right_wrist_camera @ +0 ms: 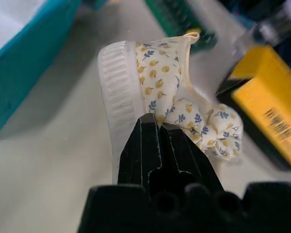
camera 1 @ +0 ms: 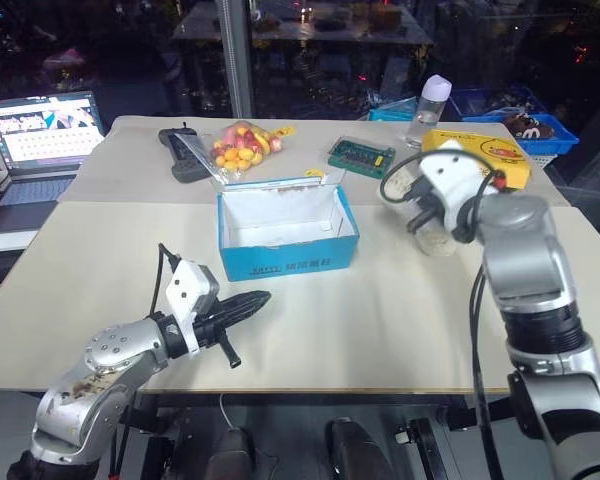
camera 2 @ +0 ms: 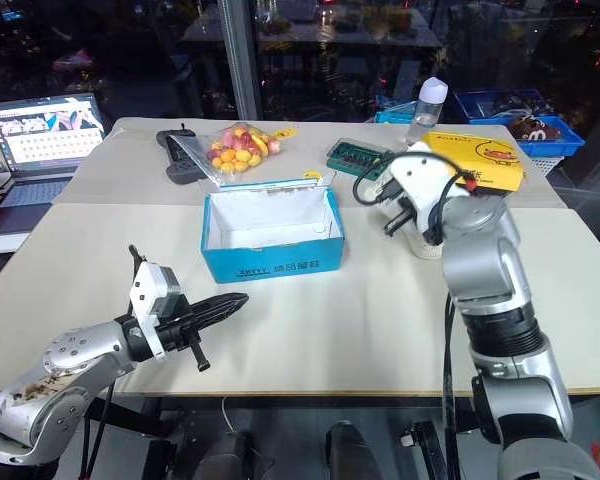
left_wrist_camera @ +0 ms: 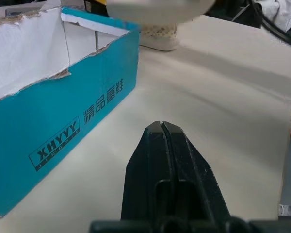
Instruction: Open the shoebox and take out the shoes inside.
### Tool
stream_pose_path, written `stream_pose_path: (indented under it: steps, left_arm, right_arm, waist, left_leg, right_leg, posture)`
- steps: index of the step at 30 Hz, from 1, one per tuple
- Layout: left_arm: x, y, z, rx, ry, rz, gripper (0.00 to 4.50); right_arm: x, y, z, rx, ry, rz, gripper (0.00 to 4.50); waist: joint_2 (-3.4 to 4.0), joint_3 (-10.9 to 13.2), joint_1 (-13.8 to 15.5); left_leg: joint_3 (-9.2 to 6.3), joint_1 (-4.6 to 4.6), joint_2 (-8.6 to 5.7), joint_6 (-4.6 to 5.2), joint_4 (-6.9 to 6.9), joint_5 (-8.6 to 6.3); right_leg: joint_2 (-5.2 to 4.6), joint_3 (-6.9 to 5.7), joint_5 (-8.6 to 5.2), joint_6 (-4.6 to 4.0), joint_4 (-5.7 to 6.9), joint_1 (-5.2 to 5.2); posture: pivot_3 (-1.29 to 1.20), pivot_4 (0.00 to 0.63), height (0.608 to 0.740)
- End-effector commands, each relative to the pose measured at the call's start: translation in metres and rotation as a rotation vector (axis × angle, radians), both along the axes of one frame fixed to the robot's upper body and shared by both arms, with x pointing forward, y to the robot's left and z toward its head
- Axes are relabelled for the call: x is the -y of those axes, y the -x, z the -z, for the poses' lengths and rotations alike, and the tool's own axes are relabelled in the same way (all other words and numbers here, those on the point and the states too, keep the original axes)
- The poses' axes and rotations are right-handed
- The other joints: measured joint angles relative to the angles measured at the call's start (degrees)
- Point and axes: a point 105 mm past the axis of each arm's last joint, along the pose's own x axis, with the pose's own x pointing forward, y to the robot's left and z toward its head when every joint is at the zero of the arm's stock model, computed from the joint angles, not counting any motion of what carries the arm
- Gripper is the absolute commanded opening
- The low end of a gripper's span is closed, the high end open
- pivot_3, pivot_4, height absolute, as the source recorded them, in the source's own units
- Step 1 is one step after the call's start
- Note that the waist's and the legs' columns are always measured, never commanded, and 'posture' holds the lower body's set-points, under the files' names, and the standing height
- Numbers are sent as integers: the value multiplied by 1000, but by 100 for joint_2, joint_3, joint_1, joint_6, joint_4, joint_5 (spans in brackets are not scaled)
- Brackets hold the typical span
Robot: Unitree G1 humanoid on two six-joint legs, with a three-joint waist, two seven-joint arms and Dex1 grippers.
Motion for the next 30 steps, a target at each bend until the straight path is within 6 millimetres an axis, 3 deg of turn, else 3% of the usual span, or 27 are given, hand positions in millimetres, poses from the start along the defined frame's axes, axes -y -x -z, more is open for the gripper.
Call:
stream_pose_path:
  steps: [1,5,8,13,14,15,21,25,27,30]
  left_arm:
    - [5,2,-8,26,7,32,0]
    - [5,2,-10,34,6,39,0]
    - [4,4,-18,56,23,57,0]
    - [2,6,-27,71,28,74,0]
    - [2,6,-27,71,29,76,0]
    - [1,7,-28,72,30,78,0]
    - [2,7,-31,77,35,75,0]
    - [1,7,-31,79,38,67,0]
    - [-2,6,-30,77,45,41,0]
    - [-11,1,-31,71,85,-27,0]
  right_arm:
    - [15,2,14,26,95,82,26]
    - [19,1,44,-19,128,94,26]
    - [10,0,63,-54,113,77,26]
    - [2,-2,64,-49,81,65,26]
    - [1,-2,62,-38,68,70,26]
    - [1,-2,59,-30,50,70,694]
    - [-6,6,45,-62,0,9,2538]
    - [-3,21,12,-56,-98,-60,2538]
    - [-4,45,-15,-72,-174,-189,2538]
    - [3,73,-39,-75,-280,-284,2538]
  waist:
    - [-4,-3,17]
    - [-5,-3,50]
    - [-19,-11,25]
    - [-31,-19,15]
    - [-32,-19,14]
    - [-32,-19,16]
    - [-31,-19,18]
    - [-28,-15,39]
    - [-27,-14,60]
    - [-28,-14,143]
  left_leg:
    - [0,0,1,0,0,0]
    - [0,-5,0,0,9,0]
    - [0,-2,0,0,20,0]
    - [-1,7,1,-1,20,-1]
    - [-1,7,1,-1,22,0]
    - [-1,7,1,0,23,0]
    - [-2,3,2,0,23,0]
    - [-1,-1,2,0,24,0]
    - [-1,-2,2,0,23,0]
    - [-2,-2,3,-1,23,-1]
  right_leg:
    - [0,-2,0,0,-1,4]
    - [-1,-1,-1,3,-8,8]
    - [-1,-1,3,9,-8,15]
    - [-1,-2,4,8,-9,24]
    - [-2,-2,4,8,-10,24]
    - [-2,-2,4,8,-10,26]
    - [-1,-3,4,8,-9,23]
    - [-1,-3,4,8,-9,22]
    - [-1,-3,4,8,-10,21]
    - [-2,-4,2,8,-11,19]
  posture:
    - [0,150,673]
    - [0,150,673]
    - [0,150,673]
    - [0,150,673]
    - [0,150,673]
    - [0,150,673]
    - [0,150,673]
    - [0,150,673]
    - [0,150,673]
    - [0,150,673]
